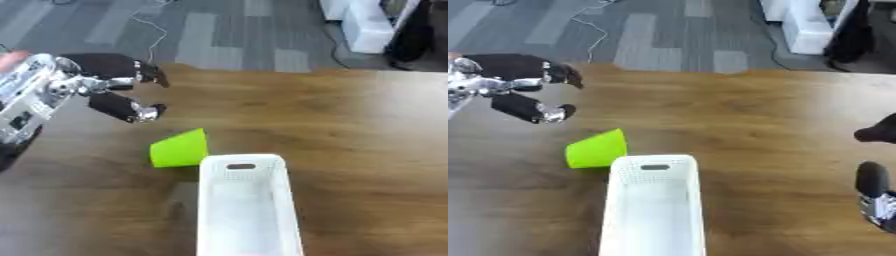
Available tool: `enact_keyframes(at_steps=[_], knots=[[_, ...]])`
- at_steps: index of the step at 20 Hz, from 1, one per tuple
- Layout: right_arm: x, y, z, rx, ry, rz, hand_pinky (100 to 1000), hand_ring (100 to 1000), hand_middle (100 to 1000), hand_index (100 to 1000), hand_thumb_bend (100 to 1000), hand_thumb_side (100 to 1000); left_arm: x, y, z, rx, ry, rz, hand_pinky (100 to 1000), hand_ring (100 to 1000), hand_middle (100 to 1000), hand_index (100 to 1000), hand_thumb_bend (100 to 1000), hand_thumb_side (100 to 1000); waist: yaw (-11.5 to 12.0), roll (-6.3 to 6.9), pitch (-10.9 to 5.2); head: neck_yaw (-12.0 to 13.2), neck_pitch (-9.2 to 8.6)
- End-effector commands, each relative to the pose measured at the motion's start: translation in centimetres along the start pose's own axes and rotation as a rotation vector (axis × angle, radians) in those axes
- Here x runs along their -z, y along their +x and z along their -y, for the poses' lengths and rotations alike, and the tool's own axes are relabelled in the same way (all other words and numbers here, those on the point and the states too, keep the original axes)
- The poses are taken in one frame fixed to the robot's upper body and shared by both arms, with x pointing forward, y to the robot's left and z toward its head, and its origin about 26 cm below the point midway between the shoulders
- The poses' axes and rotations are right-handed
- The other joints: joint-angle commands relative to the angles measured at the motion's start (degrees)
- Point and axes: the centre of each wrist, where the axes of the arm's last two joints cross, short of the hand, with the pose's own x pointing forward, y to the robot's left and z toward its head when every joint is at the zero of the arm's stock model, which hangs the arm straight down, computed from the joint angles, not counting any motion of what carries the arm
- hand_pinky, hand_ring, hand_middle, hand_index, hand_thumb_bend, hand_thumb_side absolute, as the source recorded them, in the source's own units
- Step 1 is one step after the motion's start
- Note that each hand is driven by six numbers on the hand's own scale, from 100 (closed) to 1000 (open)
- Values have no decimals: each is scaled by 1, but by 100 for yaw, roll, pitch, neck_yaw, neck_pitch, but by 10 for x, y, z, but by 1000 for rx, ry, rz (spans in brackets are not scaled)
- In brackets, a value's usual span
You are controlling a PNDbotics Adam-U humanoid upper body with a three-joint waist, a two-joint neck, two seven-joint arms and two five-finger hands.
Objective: Pick up objects on the table and place them in the box.
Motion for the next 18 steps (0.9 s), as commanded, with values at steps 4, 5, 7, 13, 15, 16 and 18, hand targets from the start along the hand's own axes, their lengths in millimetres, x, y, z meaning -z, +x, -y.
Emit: enact_keyframes(at_steps=[4, 5, 7, 13, 15, 16, 18], knots=[[8, -3, 5, 39, -61, 89, 194, 332, 375, 482, 266, 1000, 2, 13, -10, 83, -135, 35, 1000, 967, 956, 992, 993, 1000, -34, 19, -47, 93, 1], [8, -3, 5, 40, -61, 91, 195, 333, 376, 482, 266, 1000, 4, 16, -9, 90, -178, 43, 1000, 982, 970, 1000, 970, 1000, -42, 22, -47, 96, 8], [9, -3, 5, 42, -60, 94, 195, 333, 376, 482, 265, 1000, 5, 20, -8, 101, -249, 56, 1000, 984, 971, 1000, 962, 1000, -52, 27, -49, 97, 16], [10, -3, 5, 46, -57, 98, 194, 333, 376, 482, 265, 1000, 10, 29, 2, 152, -320, 81, 1000, 994, 972, 1000, 968, 1000, -73, 33, -47, 109, 3], [10, -3, 5, 47, -56, 98, 194, 333, 376, 482, 264, 1000, 12, 31, 4, 166, -328, 88, 1000, 996, 973, 1000, 968, 1000, -75, 32, -46, 107, -1], [10, -3, 5, 48, -56, 98, 194, 333, 376, 482, 264, 1000, 12, 31, 4, 173, -331, 90, 1000, 997, 974, 1000, 969, 1000, -75, 31, -46, 105, -2], [10, -3, 5, 49, -55, 99, 193, 333, 376, 482, 264, 1000, 13, 31, 6, 184, -339, 89, 1000, 1000, 977, 1000, 977, 1000, -75, 31, -46, 107, -3]])
